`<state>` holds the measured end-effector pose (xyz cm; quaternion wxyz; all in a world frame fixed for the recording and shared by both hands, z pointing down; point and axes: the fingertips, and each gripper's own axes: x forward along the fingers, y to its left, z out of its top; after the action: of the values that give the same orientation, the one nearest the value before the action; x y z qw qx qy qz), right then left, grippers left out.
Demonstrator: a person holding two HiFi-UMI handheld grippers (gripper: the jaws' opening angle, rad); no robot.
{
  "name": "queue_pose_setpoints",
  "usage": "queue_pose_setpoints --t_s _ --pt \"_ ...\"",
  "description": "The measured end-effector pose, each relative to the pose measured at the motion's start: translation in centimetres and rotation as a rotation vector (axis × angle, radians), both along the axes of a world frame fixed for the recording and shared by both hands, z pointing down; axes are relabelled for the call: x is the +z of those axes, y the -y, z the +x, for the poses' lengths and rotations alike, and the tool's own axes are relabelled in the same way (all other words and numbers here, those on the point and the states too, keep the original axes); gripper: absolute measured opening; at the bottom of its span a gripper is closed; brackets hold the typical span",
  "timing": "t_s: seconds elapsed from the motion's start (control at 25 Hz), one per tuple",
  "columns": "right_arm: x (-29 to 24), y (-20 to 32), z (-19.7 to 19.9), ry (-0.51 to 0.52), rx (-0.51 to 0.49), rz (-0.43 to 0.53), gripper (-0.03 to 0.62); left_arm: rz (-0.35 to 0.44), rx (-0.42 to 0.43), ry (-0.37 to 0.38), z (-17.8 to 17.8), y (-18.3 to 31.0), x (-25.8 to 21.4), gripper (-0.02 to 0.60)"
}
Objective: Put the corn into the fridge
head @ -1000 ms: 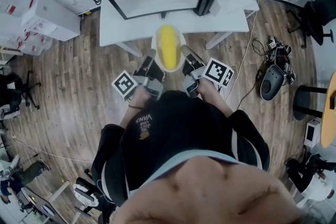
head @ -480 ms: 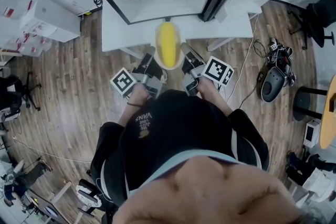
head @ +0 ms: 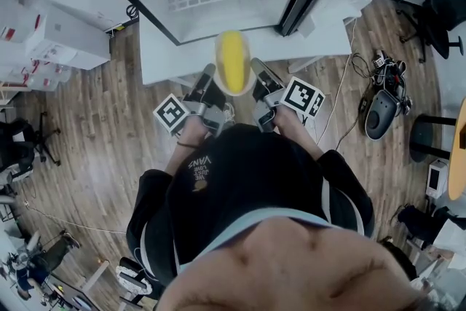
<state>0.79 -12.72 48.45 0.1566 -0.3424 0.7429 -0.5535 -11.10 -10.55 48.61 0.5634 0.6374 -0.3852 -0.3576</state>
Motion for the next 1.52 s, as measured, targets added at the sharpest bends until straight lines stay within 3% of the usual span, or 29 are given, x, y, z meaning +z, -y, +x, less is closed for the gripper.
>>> queue_pose_setpoints --t_s 0.68,1.52 --pt "-0.8 4.3 -1.6 -0.009 0.067 0.015 0.023 0.015 0.065 -0.009 -1.7 5.1 -0.8 0.029" --pt "-0.8 6.6 -2.5 -0.010 0.220 0.032 0.023 0.026 0.225 -0.032 -2.6 9.0 -1.1 0.029"
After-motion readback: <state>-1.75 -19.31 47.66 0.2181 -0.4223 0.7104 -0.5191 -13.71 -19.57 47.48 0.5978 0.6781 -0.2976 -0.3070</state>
